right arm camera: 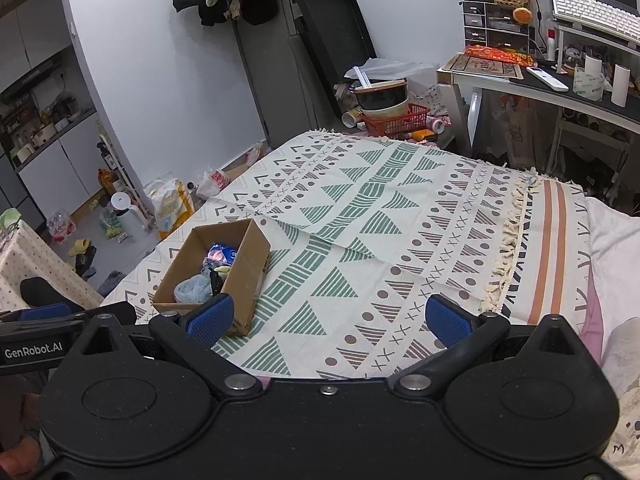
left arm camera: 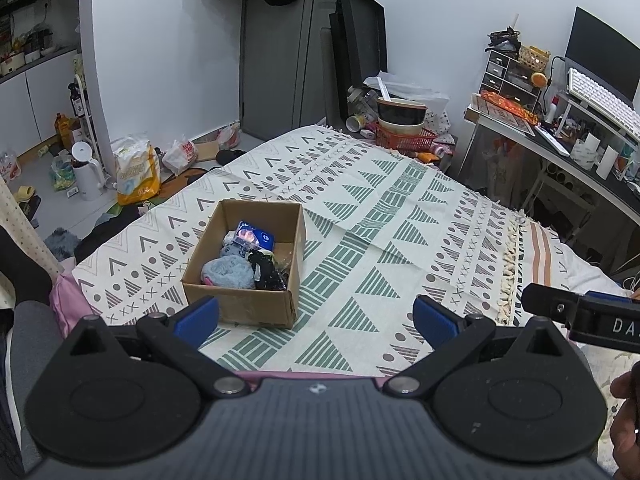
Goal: Organize soft objects
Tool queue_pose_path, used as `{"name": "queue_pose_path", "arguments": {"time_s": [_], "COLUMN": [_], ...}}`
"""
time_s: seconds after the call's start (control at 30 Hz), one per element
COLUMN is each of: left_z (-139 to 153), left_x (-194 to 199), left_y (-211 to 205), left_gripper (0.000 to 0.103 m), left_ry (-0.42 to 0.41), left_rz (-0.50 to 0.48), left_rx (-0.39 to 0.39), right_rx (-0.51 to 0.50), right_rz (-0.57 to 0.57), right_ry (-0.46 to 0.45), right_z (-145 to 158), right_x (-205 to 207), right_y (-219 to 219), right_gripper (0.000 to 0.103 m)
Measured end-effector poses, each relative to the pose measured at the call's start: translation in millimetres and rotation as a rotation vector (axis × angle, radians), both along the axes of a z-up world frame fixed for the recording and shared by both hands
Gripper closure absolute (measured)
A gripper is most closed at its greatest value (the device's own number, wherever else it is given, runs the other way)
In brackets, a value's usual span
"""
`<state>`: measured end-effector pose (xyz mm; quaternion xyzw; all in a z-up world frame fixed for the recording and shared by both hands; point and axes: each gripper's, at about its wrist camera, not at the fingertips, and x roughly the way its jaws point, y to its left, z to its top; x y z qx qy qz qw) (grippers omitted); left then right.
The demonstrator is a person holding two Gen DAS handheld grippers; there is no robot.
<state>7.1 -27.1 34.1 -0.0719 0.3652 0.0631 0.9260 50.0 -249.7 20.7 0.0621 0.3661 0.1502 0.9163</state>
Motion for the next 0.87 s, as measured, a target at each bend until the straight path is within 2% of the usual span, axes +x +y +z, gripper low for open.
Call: {"name": "queue_pose_path", "arguments": {"time_s": [0.87], "left_z": [-1.0], "left_x": [-0.5], "left_y": [-1.5], "left_gripper": [0.001], "left_ry": [0.001], "left_rz": [-0.019], "left_rx": [-0.003], "right_rx": [-0.003], "right_rz": [-0.01], "right_ry": [0.001], "right_z": [2.3], "right_x": [1.0], "right_y": [-1.1], "right_gripper": [0.0]}}
